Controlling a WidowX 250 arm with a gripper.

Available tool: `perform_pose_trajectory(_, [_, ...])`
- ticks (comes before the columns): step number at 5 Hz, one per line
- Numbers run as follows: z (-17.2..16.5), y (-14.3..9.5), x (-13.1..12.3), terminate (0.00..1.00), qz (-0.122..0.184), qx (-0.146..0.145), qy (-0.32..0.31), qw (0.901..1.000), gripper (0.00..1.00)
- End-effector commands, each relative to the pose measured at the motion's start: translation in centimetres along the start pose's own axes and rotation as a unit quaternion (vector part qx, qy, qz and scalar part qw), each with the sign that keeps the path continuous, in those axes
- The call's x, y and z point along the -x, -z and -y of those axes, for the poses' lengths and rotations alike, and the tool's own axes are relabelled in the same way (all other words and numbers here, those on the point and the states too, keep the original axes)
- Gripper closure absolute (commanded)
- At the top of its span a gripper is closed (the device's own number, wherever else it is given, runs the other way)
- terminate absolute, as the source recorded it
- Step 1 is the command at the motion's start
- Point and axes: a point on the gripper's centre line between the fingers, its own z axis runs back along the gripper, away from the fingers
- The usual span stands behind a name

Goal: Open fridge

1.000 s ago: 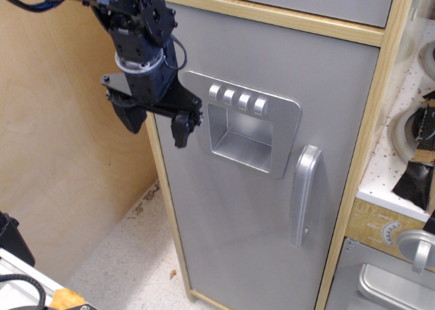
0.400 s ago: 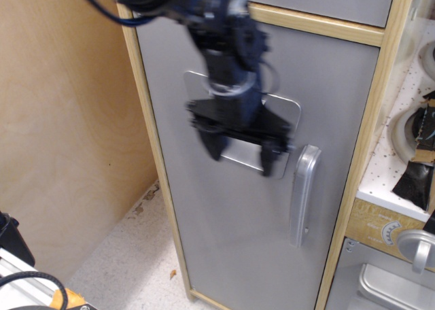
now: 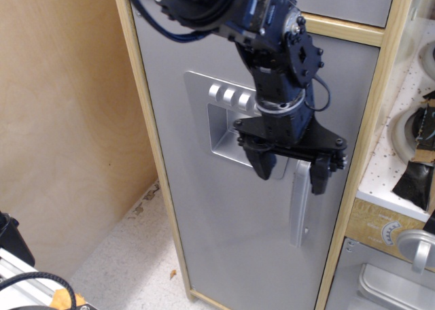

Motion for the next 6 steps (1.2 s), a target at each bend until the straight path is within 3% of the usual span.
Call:
perform_pose_trajectory(1, [-0.4,0.3,-1.7,0.0,0.052,-0.031,0.013,0.9981,0.0])
perform_pose_trajectory(4, [-0.3,1.9,-3.0,0.0,0.059,0.01,0.022,0.998,0.0])
perform_pose_trajectory(5, [-0.3,1.9,-2.9,0.0,0.063,0.001,0.022,0.9978,1.0])
perform_pose_trajectory(6, [-0.5,2.2,-2.3,0.0,0.064,-0.005,0.018,0.9978,1.0])
